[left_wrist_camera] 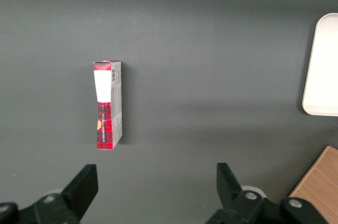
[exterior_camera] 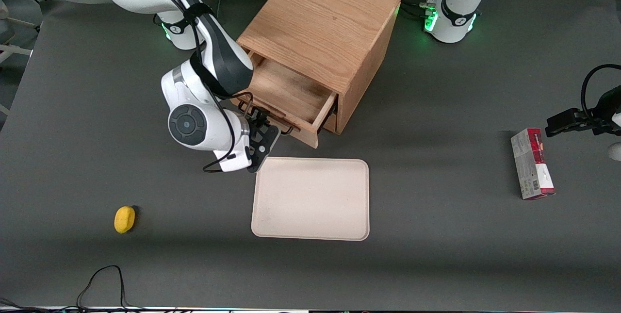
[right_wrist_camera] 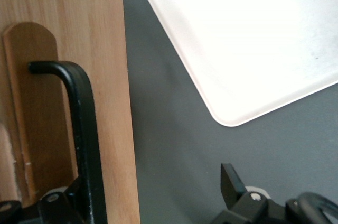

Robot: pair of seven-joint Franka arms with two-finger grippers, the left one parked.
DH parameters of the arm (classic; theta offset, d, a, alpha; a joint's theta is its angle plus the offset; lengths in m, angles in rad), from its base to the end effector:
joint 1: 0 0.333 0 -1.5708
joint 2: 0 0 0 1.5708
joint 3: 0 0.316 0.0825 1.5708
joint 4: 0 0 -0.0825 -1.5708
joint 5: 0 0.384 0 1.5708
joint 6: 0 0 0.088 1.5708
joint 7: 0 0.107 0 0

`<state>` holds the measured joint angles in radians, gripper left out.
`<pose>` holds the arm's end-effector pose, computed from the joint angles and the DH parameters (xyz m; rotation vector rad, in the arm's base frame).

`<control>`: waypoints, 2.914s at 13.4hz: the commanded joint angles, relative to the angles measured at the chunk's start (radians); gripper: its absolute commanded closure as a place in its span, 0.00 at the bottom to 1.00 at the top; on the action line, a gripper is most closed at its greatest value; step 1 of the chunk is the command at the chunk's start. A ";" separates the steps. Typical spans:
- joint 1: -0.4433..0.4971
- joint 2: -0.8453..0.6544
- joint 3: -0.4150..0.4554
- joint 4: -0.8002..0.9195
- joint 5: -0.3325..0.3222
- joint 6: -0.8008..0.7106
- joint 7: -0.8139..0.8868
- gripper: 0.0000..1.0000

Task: Open upper drawer
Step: 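Pull the upper drawer outward by its handle with the right gripper, then pull the drawer further out with the right gripper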

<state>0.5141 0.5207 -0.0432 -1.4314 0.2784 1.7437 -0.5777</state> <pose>0.5934 0.3354 0.3798 -2.5369 -1.3453 0.2794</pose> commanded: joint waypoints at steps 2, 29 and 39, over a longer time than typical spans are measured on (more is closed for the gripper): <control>-0.031 0.068 0.002 0.106 -0.011 -0.009 -0.034 0.00; -0.146 0.176 0.002 0.282 -0.007 -0.003 -0.048 0.00; -0.186 0.190 0.006 0.296 0.007 -0.001 -0.048 0.00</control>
<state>0.3443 0.6823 -0.0448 -1.1863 0.2782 1.7465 -0.6097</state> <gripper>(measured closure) 0.000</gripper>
